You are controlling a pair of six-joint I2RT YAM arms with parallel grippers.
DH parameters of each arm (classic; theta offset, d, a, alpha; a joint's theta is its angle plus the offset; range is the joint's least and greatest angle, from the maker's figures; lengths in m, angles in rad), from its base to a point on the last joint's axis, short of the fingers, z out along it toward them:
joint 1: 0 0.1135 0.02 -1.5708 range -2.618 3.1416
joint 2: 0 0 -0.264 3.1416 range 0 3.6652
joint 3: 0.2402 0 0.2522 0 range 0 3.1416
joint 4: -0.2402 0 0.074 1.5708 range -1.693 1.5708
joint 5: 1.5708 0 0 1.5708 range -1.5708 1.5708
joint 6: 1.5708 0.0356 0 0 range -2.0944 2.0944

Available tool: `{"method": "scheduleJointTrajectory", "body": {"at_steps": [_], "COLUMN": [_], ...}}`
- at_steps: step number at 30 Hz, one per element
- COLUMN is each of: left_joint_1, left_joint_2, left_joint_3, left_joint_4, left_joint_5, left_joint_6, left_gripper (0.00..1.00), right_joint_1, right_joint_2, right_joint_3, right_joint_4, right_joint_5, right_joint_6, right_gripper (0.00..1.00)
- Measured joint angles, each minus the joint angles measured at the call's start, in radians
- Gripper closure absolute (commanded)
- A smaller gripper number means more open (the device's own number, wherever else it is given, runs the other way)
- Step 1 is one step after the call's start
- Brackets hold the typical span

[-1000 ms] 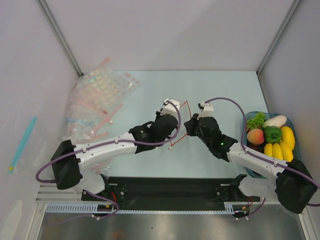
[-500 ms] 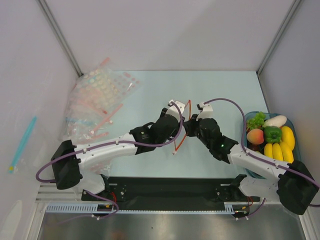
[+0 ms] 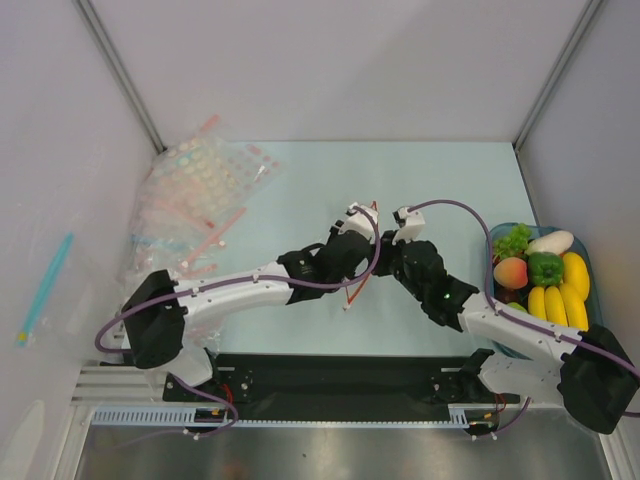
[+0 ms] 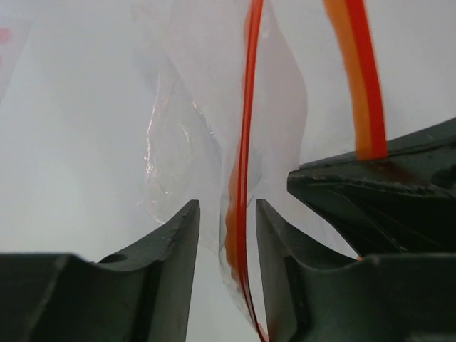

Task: Place the food in the zip-top bag and seal the zipper
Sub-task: Open the zipper of the food storage bag.

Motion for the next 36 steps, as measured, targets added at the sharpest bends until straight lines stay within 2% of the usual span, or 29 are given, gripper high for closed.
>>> {"method": "scheduleJointTrajectory", "body": {"at_steps": [3,4,8,11,15,18,23,24,25,28,36], "left_joint_1": [0.016,0.023,0.042,0.042,0.021,0.005,-0.019,-0.022,-0.024,-0.028,-0.043], "left_joint_2": [0.011,0.011,0.011,0.008,0.008,0.019,0.077,0.090,0.102,0.121,0.122], "left_joint_3": [0.003,0.003,0.003,0.006,0.039,0.094,0.159,0.163,0.165,0.165,0.165], "left_joint_4": [-0.024,-0.031,-0.042,-0.069,-0.150,-0.222,-0.281,-0.284,-0.283,-0.271,-0.230], "left_joint_5": [-0.013,-0.014,-0.045,-0.127,-0.346,-0.494,-0.564,-0.554,-0.527,-0.414,-0.199], "left_joint_6": [-0.011,-0.014,-0.021,-0.017,-0.015,-0.026,-0.035,-0.034,-0.024,0.006,0.035], "left_gripper": [0.74,0.82,0.94,0.96,0.96,0.95,0.89,0.84,0.72,0.57,0.49], "right_joint_1": [0.004,0.004,0.006,0.006,-0.021,-0.091,-0.148,-0.150,-0.150,-0.150,-0.150], "right_joint_2": [0.000,0.000,0.002,0.020,0.088,0.124,0.133,0.133,0.133,0.136,0.203], "right_joint_3": [0.000,0.000,0.000,0.003,0.042,0.051,0.051,0.051,0.051,0.051,0.053], "right_joint_4": [0.002,0.002,-0.001,-0.015,-0.078,-0.103,-0.098,-0.101,-0.102,-0.101,-0.104], "right_joint_5": [-0.001,-0.001,0.007,0.037,0.075,0.055,-0.011,-0.020,-0.031,-0.049,-0.101], "right_joint_6": [-0.005,-0.006,-0.008,-0.006,0.029,0.071,0.107,0.109,0.109,0.108,0.106], "right_gripper": [1.00,1.00,1.00,1.00,1.00,1.00,0.99,0.99,0.99,0.98,0.98]}}
